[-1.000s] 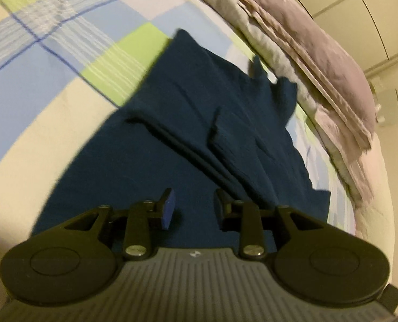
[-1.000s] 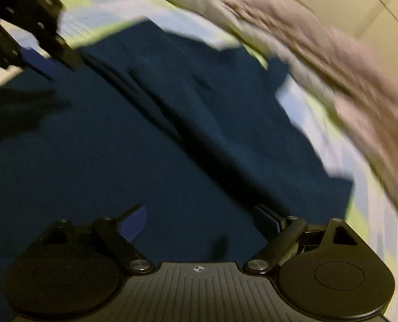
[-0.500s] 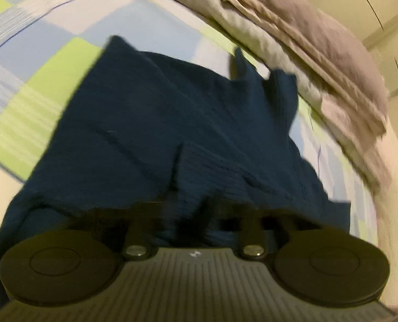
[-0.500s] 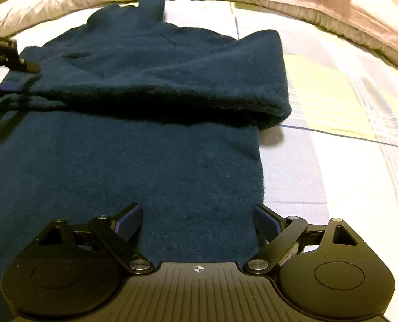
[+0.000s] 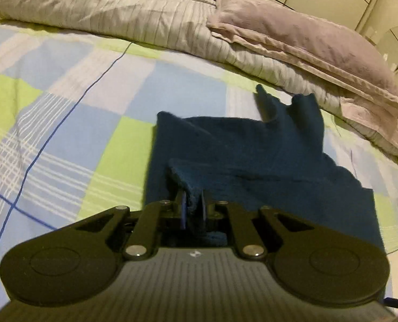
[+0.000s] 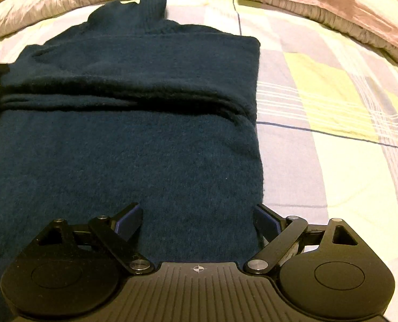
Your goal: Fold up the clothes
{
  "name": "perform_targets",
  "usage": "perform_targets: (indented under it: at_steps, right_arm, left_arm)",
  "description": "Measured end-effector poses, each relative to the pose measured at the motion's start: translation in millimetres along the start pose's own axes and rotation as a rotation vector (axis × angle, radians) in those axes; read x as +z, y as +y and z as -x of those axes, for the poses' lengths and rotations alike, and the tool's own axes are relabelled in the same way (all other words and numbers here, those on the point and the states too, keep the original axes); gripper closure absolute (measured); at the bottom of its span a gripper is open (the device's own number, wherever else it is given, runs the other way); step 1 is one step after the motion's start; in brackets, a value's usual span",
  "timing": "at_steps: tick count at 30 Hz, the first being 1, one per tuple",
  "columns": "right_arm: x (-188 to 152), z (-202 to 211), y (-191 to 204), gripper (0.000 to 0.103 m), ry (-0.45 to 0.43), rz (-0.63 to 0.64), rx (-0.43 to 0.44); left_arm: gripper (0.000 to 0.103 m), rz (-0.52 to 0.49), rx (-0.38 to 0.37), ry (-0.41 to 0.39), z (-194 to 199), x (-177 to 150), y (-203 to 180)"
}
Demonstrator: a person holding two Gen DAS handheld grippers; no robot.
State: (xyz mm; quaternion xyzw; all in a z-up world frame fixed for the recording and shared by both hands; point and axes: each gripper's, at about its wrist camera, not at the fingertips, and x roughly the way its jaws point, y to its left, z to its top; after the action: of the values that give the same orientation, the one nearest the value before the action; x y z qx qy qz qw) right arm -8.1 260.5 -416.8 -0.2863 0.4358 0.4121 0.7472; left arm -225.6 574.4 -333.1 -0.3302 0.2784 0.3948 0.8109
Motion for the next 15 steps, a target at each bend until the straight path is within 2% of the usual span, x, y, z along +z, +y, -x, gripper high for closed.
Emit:
perform_targets:
  at_steps: [2,5,6,8,11,12,14,15]
  right_arm:
    - [5.8,7.2,-1.1,0.015,-0.029,0.005,-0.024]
    - [22.7,14.3,-6.3,0.015,-0.095,0.019,-0.041]
    - [29.9,15.0,-9.5,0.015,-0.114,0.008,-0.038]
    - [44.5,15.5,-17.0,0.015,-0.15,-0.023,-0.025]
    - [68.3,12.0,-26.9,0.016,-0.209,-0.061,-0.001]
    - [76.2,9.4,-28.0,0.026,-0.222,-0.061,0.002]
    - [91.6,3.4,-29.2,0.036,-0.242,-0.058,0.011]
    - [97.3,-1.8,-28.4,0.036,-0.242,-0.055,0.017]
  left_arm:
    - [0.095,0.007,-0.003,-0.011,3.9,-2.1,2.6]
    - [0.091,-0.102,0.101,0.056,-4.7,-1.0,-4.5]
    - [0.085,-0.124,0.12,0.052,-3.3,0.2,-6.5]
    - [0.087,-0.131,0.143,0.024,2.7,5.1,-12.2]
    - [0.087,-0.129,0.135,-0.047,14.6,12.2,-27.0]
    - [0.087,-0.132,0.098,-0.055,15.4,13.0,-32.8]
    - [0.086,-0.177,0.018,-0.024,8.4,10.5,-47.2]
    - [0.086,-0.223,-0.003,-0.002,1.4,6.4,-54.5]
